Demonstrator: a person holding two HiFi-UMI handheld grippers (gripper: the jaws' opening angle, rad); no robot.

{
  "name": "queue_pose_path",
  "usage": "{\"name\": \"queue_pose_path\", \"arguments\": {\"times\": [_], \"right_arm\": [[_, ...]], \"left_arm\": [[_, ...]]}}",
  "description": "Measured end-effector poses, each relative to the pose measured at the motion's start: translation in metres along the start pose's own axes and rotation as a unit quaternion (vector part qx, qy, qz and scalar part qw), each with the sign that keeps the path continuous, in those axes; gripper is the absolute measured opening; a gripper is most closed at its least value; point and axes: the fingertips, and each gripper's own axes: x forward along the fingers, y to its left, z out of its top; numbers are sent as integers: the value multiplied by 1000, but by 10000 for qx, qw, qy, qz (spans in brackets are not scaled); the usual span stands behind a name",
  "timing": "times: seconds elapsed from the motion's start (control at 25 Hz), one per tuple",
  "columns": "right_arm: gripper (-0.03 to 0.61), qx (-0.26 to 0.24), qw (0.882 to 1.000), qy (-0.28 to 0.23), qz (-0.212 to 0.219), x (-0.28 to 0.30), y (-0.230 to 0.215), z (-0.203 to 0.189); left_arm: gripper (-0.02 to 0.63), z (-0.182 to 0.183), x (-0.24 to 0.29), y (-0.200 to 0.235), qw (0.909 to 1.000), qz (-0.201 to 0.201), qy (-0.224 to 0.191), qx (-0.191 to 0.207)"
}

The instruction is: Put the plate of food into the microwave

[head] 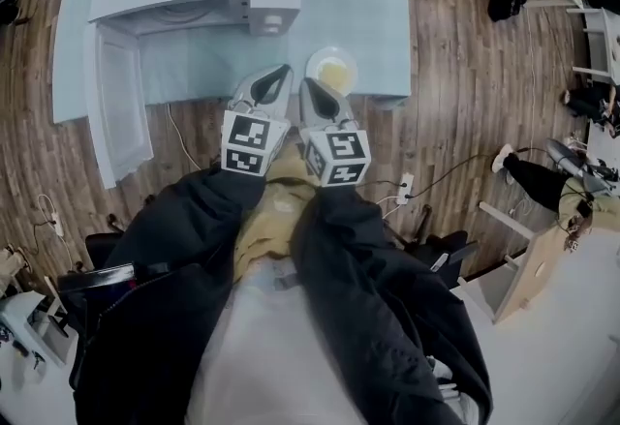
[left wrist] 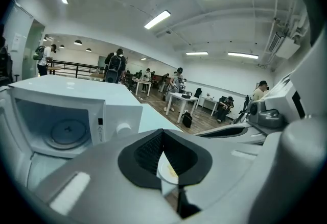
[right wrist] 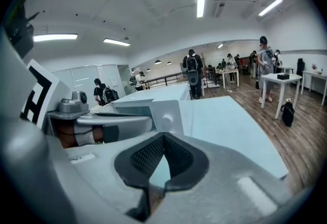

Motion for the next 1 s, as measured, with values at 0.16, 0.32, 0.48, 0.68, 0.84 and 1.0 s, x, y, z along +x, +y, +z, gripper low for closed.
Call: {"name": "queue_pose_path", "arguments": {"times": [0.16, 0.32, 0.48, 0.68, 0.84, 1.0], "right_arm": [[-6, 320, 9982, 508, -20, 10, -21, -42], [-5, 581, 9939, 922, 162, 12, -38, -77], [-5, 901, 9887, 1181, 178, 9, -58, -103], [-5, 1213, 9814, 1481, 158, 7, -76, -132], [-5, 1452, 9759, 1625, 74, 8, -89, -149], [-3, 1698, 9711, 1677, -65, 8, -103, -165]], "left_arm": [[-2, -33, 22, -5, 9990, -22, 442, 83], [-2, -74, 37, -13, 9951, 16, 988, -51], [-2, -108, 51, -29, 9894, -49, 1434, -222], [-2, -135, 64, -45, 9830, -181, 1827, -85], [-2, -150, 73, -49, 9789, -208, 2030, -56], [-2, -166, 80, -53, 9740, -218, 2256, -71]]}}
